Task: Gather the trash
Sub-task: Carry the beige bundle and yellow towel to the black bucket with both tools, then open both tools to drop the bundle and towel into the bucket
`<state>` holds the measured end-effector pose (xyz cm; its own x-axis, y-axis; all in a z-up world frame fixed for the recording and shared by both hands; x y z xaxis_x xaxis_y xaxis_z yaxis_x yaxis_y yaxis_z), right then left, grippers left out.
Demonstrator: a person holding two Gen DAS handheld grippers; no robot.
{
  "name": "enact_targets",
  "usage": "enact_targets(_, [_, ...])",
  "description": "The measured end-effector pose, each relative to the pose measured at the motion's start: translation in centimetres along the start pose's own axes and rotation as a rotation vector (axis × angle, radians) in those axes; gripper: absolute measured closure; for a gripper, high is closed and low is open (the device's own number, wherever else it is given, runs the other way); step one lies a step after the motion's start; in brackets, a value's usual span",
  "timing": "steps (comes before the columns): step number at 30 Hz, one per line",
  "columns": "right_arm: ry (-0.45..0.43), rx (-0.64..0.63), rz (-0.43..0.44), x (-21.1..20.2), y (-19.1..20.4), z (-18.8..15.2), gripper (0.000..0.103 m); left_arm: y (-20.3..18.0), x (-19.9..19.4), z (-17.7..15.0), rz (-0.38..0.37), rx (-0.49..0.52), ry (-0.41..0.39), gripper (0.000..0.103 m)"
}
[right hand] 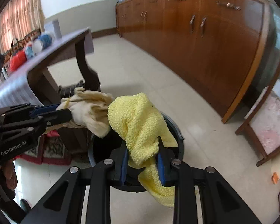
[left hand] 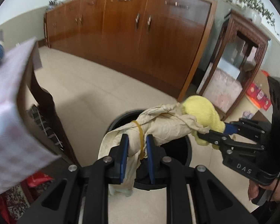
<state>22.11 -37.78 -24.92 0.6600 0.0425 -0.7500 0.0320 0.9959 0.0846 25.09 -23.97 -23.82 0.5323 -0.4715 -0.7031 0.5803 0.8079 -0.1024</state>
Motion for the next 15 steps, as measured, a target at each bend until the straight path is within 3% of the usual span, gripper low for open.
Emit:
enact_targets(3, [0.054,-0.022,0.017,3.2,-0.4,-0.7,0.069,0.4,2.9,-1.4,-0.06,-0.047,0.059,0.073])
enact_targets(4, [0.074,-0.035,0.017,4.7,-0.7,-1.1,0.051,0.8,3.6,-1.9,-0.063,-0.07,0.081,0.048])
enact_targets(5, [0.094,-0.049,-0.006,6.1,-1.2,-1.7,0.024,1.3,4.1,-2.7,-0.056,-0.102,0.107,0.027])
enact_targets(8, [0.127,-0.013,-0.054,7.0,-3.2,-2.8,0.0,2.0,2.7,-3.2,0.036,-0.105,0.092,0.014])
enact_targets(10, [0.113,0.008,-0.067,5.8,-3.7,-2.9,0.0,2.1,1.4,-3.4,0.073,-0.11,0.078,0.004])
enact_targets(15, [0.052,0.039,-0.095,1.9,-2.9,-1.7,0.0,1.5,-3.2,-3.2,0.131,-0.122,0.021,0.003])
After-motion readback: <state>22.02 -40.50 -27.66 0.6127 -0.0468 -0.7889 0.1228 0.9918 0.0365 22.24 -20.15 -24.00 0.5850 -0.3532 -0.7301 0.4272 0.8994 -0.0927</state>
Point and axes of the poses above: each gripper's, at about its wrist camera, not at the fingertips, and x roughly the way its jaws point, y to its left, z to its top, the point moved 6 cm from there along x, roughly the way its jaws point, and after that the axes turned 7 degrees about x, right-handed, at the moved point
